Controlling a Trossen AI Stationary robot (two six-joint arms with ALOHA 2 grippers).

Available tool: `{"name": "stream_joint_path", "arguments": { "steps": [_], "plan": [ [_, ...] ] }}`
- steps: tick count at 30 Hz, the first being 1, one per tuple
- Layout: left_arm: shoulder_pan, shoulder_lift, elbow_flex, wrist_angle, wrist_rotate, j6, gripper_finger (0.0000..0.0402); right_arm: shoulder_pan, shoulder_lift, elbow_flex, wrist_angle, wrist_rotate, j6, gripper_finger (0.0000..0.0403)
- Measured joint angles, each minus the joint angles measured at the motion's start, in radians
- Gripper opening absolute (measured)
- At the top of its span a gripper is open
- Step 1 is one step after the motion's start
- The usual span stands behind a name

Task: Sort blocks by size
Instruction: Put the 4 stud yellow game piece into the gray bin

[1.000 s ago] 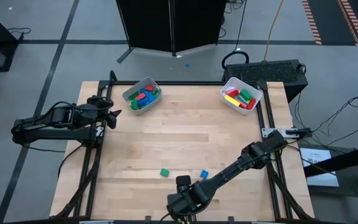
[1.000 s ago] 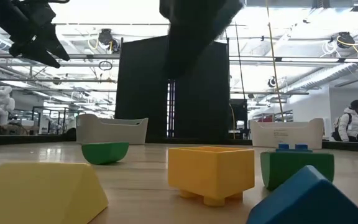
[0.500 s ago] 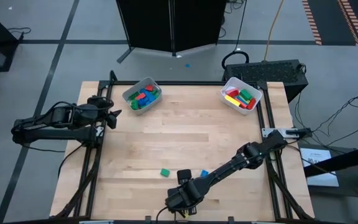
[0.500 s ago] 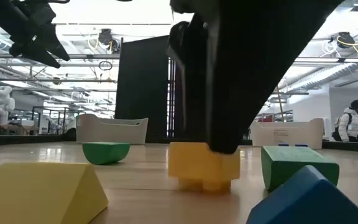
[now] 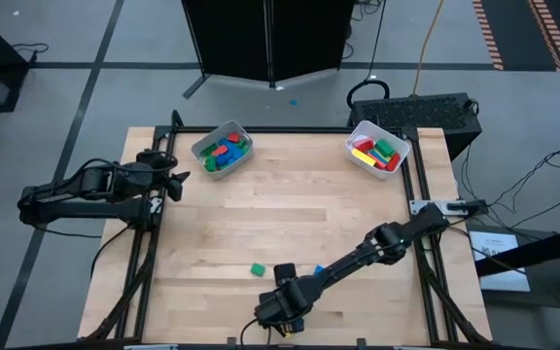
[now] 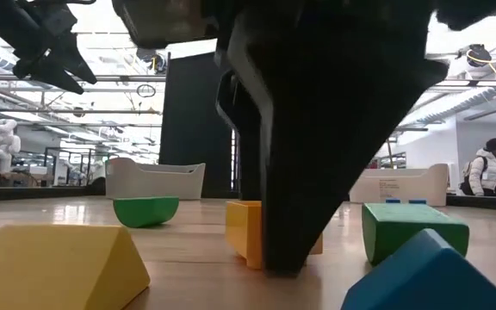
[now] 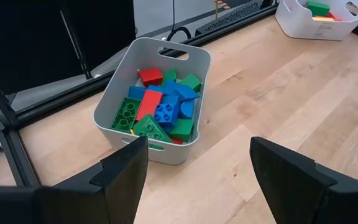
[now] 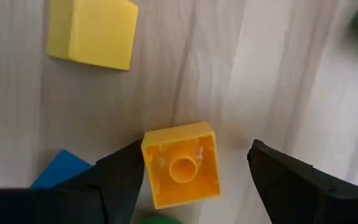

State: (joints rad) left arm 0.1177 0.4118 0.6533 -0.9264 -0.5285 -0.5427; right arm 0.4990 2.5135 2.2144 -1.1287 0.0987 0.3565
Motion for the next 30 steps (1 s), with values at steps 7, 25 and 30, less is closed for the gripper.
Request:
{"name": "stream_joint_path", "arguments": {
  "steps": [7, 25, 30],
  "plan": [
    [0.0, 0.0, 0.0, 0.0, 0.0, 0.0, 0.0281, -0.017, 0.002, 0.001, 0.006, -0.011, -0.005, 0.0195],
    [0.0, 0.0, -0.001, 0.0, -0.002, 0.002, 0.0281, -0.297, -0.103, -0.001, 0.148, 0.077, -0.175, 0.0112],
    [0.0, 0.0, -0.001, 0.0, -0.022, 0.001, 0.0281, -0.473, -0.135, -0.001, 0.402, 0.096, -0.175, 0.0112]
  ]
}}
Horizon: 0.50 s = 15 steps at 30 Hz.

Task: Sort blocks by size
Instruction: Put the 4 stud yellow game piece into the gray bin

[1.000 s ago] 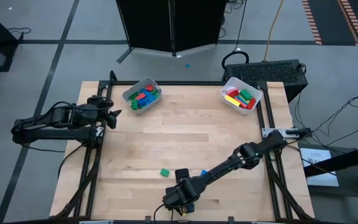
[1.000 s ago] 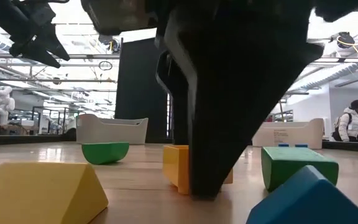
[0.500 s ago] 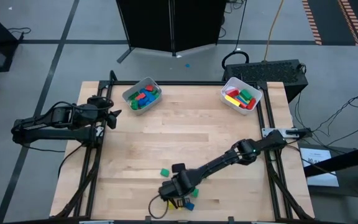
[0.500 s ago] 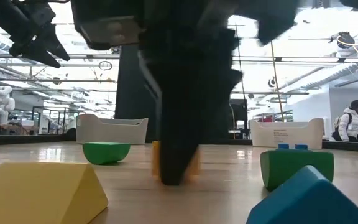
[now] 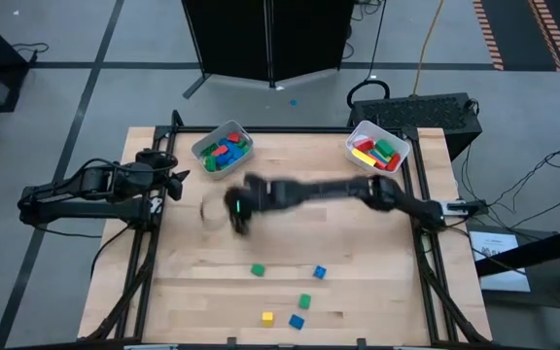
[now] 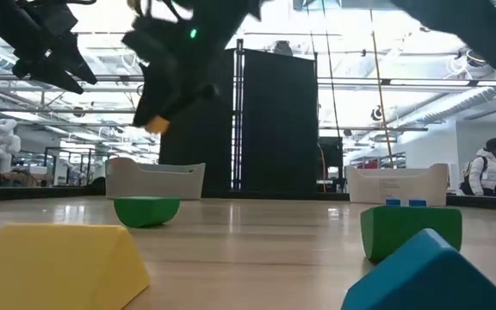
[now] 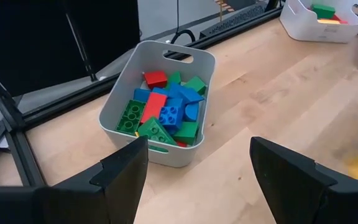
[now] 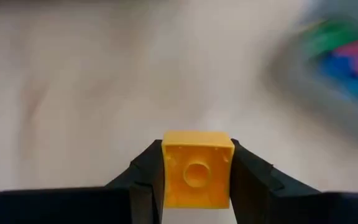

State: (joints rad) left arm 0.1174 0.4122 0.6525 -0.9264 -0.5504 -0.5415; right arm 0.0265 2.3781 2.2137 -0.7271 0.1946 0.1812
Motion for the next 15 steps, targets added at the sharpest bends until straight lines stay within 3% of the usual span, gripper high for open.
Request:
{"name": "stream_joint_path", "arguments": {
  "steps": [8, 15],
  "plan": [
    [0.0, 0.0, 0.0, 0.001, -0.006, 0.0, 0.0281, -0.243, 0.024, 0.0, 0.389, -0.014, 0.198, 0.0112],
    [0.0, 0.0, 0.0, 0.001, -0.007, -0.001, 0.0281, -0.366, 0.025, 0.0, 0.425, -0.066, 0.254, 0.0112]
  ]
}}
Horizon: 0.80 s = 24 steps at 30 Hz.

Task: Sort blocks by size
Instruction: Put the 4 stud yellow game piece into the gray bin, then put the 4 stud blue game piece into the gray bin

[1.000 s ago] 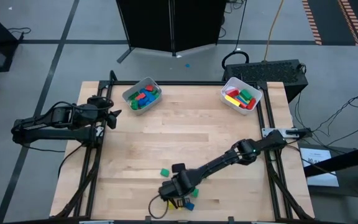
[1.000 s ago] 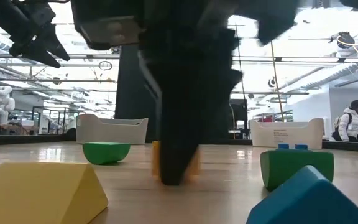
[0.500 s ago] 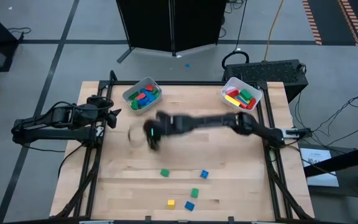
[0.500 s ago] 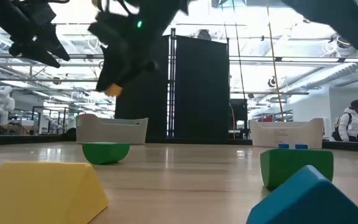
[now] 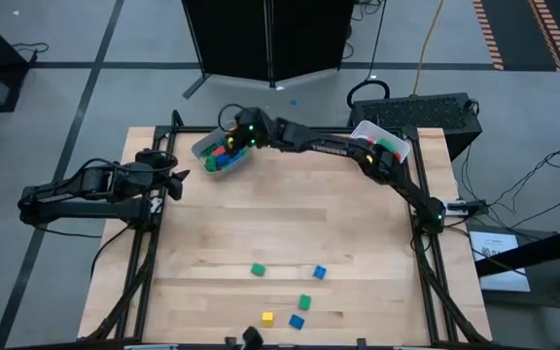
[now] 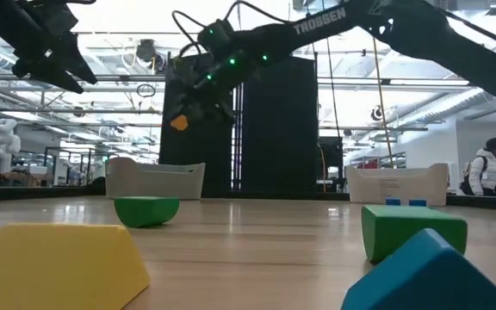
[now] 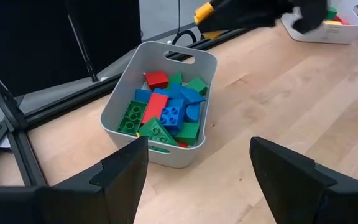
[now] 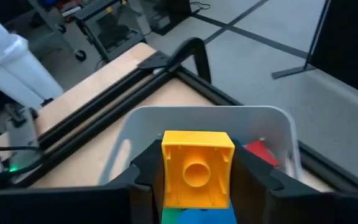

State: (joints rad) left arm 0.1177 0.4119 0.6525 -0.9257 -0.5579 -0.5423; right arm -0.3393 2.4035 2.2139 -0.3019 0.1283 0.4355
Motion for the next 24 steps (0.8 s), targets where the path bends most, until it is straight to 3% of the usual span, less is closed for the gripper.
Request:
{"name": "stream_joint_path", "arguments": {
  "steps": [4, 7, 12, 15, 17, 21, 22, 24],
  "plan": [
    [0.0, 0.0, 0.0, 0.0, 0.0, 0.0, 0.0281, -0.033, 0.0, 0.0, 0.007, -0.03, 0.003, 0.0114],
    [0.0, 0.0, 0.0, 0.0, 0.0, 0.0, 0.0281, -0.044, 0.0, 0.0, 0.048, -0.096, -0.033, 0.0164],
    [0.0, 0.0, 0.0, 0.0, 0.0, 0.0, 0.0281, -0.04, 0.0, 0.0, 0.07, -0.105, -0.097, 0.0267],
    [0.0, 0.0, 0.0, 0.0, 0.0, 0.0, 0.0281, -0.039, 0.0, 0.0, 0.067, -0.115, -0.069, 0.0287],
    [0.0, 0.0, 0.0, 0.0, 0.0, 0.0, 0.0281, -0.04, -0.01, 0.0, 0.03, -0.213, -0.005, 0.0284],
    [0.0, 0.0, 0.0, 0.0, 0.001, 0.0, 0.0281, 0.003, -0.084, 0.0, -0.218, -0.481, -0.004, 0.026],
    [0.0, 0.0, 0.0, -0.001, 0.001, 0.0, 0.0281, 0.032, -0.11, 0.001, -0.338, -0.497, -0.043, 0.0254],
    [0.0, 0.0, 0.0, -0.001, 0.006, 0.0, 0.0281, 0.107, -0.154, 0.003, -0.601, -0.427, -0.144, 0.0241]
  ]
}}
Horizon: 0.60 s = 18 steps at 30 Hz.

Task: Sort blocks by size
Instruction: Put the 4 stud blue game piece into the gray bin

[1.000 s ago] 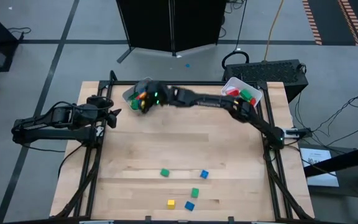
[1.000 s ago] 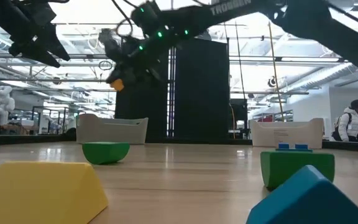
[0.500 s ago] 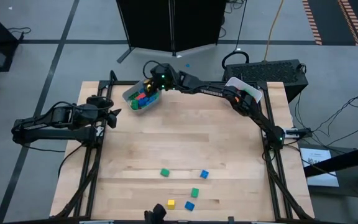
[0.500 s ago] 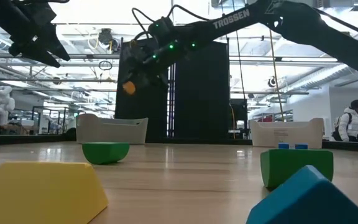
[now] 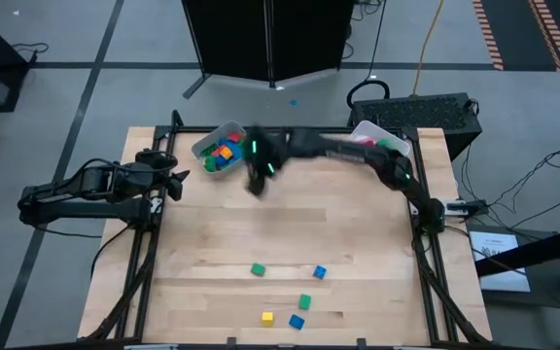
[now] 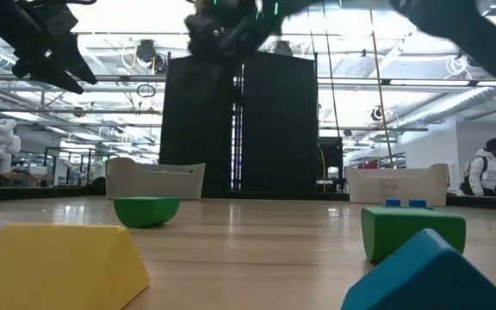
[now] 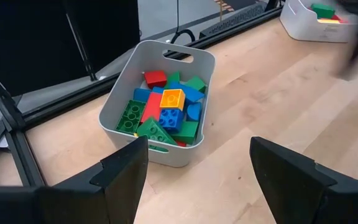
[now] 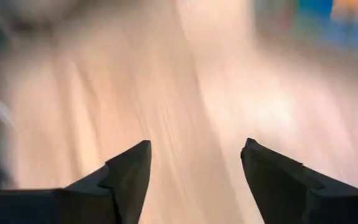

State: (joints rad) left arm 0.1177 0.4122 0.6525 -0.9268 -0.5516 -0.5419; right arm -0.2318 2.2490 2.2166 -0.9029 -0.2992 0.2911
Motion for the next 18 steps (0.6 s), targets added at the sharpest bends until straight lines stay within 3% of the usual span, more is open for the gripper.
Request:
{"name": "stream_joint_path", "arguments": {
  "steps": [3, 9, 14, 18],
  "plan": [
    [0.0, 0.0, 0.0, 0.0, 0.001, 0.0, 0.0281, 0.144, -0.024, -0.002, -0.336, 0.209, -0.079, 0.0226],
    [0.0, 0.0, 0.0, 0.0, 0.009, 0.003, 0.0281, 0.415, -0.051, -0.009, -0.509, 0.38, 0.003, 0.0211],
    [0.0, 0.0, 0.0, -0.001, 0.026, 0.006, 0.0281, 0.55, -0.152, -0.174, -0.453, 0.526, 0.254, 0.021],
    [0.0, 0.0, 0.0, -0.002, 0.031, 0.007, 0.0281, 0.638, -0.291, -0.416, -0.282, 0.55, 0.465, 0.021]
  ]
}}
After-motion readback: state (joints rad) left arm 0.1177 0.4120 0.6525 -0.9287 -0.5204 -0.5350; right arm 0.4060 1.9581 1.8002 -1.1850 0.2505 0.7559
